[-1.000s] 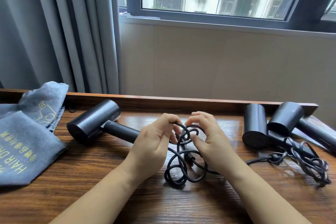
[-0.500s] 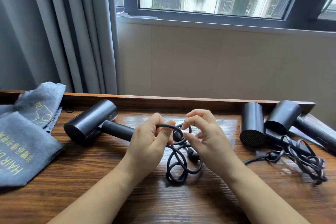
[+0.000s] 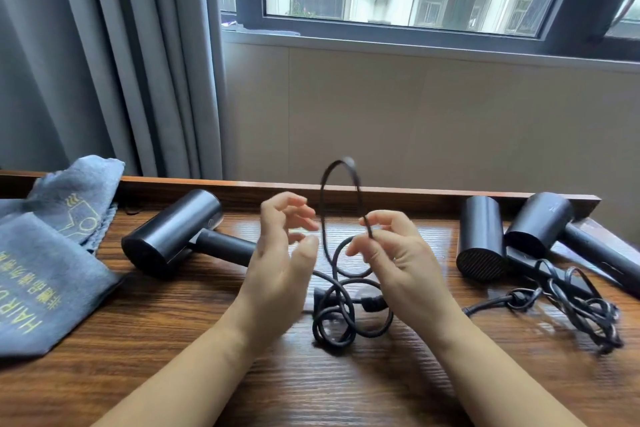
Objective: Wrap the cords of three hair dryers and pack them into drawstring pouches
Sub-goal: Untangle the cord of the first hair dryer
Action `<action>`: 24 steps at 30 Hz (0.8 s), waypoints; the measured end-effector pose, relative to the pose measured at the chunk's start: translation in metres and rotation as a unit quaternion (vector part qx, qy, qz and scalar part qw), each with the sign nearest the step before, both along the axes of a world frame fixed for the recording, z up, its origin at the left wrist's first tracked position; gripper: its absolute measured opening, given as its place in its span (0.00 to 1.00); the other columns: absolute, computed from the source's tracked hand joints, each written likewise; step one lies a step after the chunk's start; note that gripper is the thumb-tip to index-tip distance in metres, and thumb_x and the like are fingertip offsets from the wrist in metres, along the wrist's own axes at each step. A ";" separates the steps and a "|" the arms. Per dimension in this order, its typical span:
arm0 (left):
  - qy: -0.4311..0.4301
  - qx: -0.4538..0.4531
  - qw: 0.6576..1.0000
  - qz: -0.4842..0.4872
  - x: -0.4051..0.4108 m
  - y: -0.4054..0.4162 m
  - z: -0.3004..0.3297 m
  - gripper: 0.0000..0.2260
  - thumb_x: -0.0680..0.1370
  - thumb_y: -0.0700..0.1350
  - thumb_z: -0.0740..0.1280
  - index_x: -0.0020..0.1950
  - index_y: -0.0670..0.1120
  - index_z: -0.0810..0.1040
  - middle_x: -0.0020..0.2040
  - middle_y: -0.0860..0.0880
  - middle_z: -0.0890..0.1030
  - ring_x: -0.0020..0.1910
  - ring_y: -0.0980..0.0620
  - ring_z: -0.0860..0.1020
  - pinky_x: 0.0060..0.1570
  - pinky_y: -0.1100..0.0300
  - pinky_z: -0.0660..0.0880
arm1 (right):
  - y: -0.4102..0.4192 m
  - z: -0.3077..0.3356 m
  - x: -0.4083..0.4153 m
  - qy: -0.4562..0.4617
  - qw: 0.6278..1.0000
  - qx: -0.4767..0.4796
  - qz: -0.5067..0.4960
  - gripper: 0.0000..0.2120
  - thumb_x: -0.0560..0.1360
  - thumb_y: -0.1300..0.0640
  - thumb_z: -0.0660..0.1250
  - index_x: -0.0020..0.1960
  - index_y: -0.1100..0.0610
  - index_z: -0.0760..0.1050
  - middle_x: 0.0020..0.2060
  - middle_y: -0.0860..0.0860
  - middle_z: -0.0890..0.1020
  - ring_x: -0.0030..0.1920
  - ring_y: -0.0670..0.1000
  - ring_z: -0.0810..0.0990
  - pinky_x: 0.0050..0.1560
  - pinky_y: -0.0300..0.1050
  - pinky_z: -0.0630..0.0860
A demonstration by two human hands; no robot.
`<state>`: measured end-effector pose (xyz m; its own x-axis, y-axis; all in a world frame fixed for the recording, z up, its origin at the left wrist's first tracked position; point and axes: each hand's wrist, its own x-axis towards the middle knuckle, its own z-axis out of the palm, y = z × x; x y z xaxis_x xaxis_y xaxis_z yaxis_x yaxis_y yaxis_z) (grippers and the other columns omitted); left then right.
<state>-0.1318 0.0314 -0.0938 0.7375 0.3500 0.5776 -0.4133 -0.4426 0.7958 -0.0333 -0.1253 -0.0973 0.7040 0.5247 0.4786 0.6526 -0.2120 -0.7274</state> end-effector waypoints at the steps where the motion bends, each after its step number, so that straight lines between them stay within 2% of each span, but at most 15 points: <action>1: -0.034 0.046 0.998 0.029 0.000 0.000 0.000 0.14 0.75 0.49 0.61 0.60 0.49 0.67 0.54 0.48 0.72 0.54 0.45 0.74 0.55 0.52 0.72 | 0.000 0.002 0.000 0.025 0.999 0.032 -0.011 0.17 0.79 0.42 0.62 0.39 0.48 0.83 0.52 0.42 0.76 0.54 0.45 0.77 0.52 0.29 0.68; 3: -0.079 0.130 0.986 0.067 -0.002 -0.002 0.001 0.13 0.74 0.45 0.64 0.57 0.45 0.69 0.53 0.48 0.72 0.52 0.46 0.73 0.54 0.56 0.71 | -0.001 0.007 -0.001 0.062 0.993 0.090 -0.036 0.22 0.81 0.43 0.58 0.37 0.50 0.82 0.44 0.45 0.77 0.47 0.45 0.78 0.49 0.31 0.69; 4: -0.075 0.154 0.983 0.057 -0.002 -0.004 0.002 0.11 0.75 0.45 0.65 0.56 0.44 0.72 0.52 0.50 0.74 0.51 0.48 0.74 0.53 0.58 0.71 | -0.002 0.009 -0.001 0.083 0.989 0.116 -0.035 0.23 0.81 0.43 0.57 0.36 0.52 0.82 0.38 0.45 0.76 0.40 0.44 0.77 0.45 0.33 0.69; 6: -0.027 0.206 0.978 0.004 -0.002 -0.006 0.001 0.08 0.78 0.48 0.67 0.54 0.46 0.77 0.49 0.54 0.78 0.51 0.54 0.75 0.53 0.60 0.72 | -0.002 0.014 -0.005 0.153 0.974 0.168 0.006 0.24 0.82 0.44 0.56 0.36 0.56 0.79 0.27 0.47 0.72 0.28 0.44 0.68 0.34 0.35 0.66; 7: 0.009 0.228 0.973 -0.023 -0.002 -0.008 -0.002 0.09 0.78 0.51 0.68 0.54 0.48 0.78 0.48 0.56 0.79 0.50 0.57 0.76 0.53 0.62 0.72 | -0.002 0.016 -0.008 0.192 0.962 0.189 0.035 0.24 0.81 0.45 0.56 0.36 0.58 0.78 0.25 0.49 0.68 0.26 0.45 0.65 0.30 0.36 0.63; 9: 0.053 0.245 0.968 -0.032 0.000 -0.009 -0.008 0.11 0.76 0.55 0.70 0.53 0.50 0.78 0.45 0.58 0.79 0.46 0.59 0.75 0.49 0.65 0.72 | -0.002 0.021 -0.013 0.268 0.934 0.219 0.086 0.23 0.78 0.43 0.57 0.35 0.58 0.78 0.25 0.52 0.64 0.24 0.48 0.63 0.25 0.38 0.60; 12: 0.068 0.195 0.979 -0.006 0.000 -0.007 -0.009 0.12 0.75 0.53 0.73 0.53 0.51 0.75 0.41 0.56 0.78 0.38 0.52 0.76 0.41 0.63 0.73 | -0.002 0.029 -0.016 0.376 0.877 0.266 0.137 0.24 0.77 0.42 0.57 0.33 0.58 0.76 0.25 0.52 0.62 0.23 0.50 0.67 0.23 0.39 0.57; 15: 0.058 0.205 0.977 0.014 0.000 -0.006 -0.008 0.12 0.76 0.54 0.70 0.56 0.53 0.74 0.40 0.57 0.78 0.35 0.51 0.76 0.39 0.59 0.74 | -0.002 0.035 -0.017 0.446 0.829 0.291 0.173 0.24 0.77 0.42 0.56 0.31 0.57 0.75 0.24 0.51 0.61 0.22 0.50 0.71 0.18 0.37 0.64; 18: 0.049 0.189 0.980 0.024 -0.001 -0.003 -0.007 0.12 0.76 0.57 0.67 0.56 0.54 0.74 0.40 0.57 0.78 0.33 0.53 0.77 0.38 0.59 0.75 | -0.003 0.036 -0.017 0.491 0.804 0.267 0.204 0.26 0.78 0.42 0.54 0.30 0.57 0.73 0.23 0.50 0.60 0.22 0.51 0.74 0.21 0.39 0.70; 21: 0.038 0.202 0.979 -0.001 -0.002 -0.003 -0.004 0.11 0.77 0.55 0.66 0.56 0.53 0.76 0.43 0.57 0.80 0.34 0.52 0.78 0.37 0.59 0.75 | -0.005 0.033 -0.016 0.523 0.776 0.248 0.251 0.27 0.80 0.42 0.52 0.31 0.57 0.72 0.22 0.49 0.61 0.23 0.53 0.77 0.23 0.40 0.73; 24: 0.022 0.219 0.975 -0.012 -0.003 -0.005 -0.003 0.09 0.78 0.52 0.66 0.56 0.51 0.79 0.46 0.57 0.80 0.36 0.54 0.78 0.38 0.58 0.75 | -0.007 0.034 -0.017 0.540 0.776 0.197 0.258 0.26 0.80 0.42 0.52 0.31 0.57 0.70 0.21 0.48 0.57 0.22 0.53 0.78 0.22 0.39 0.73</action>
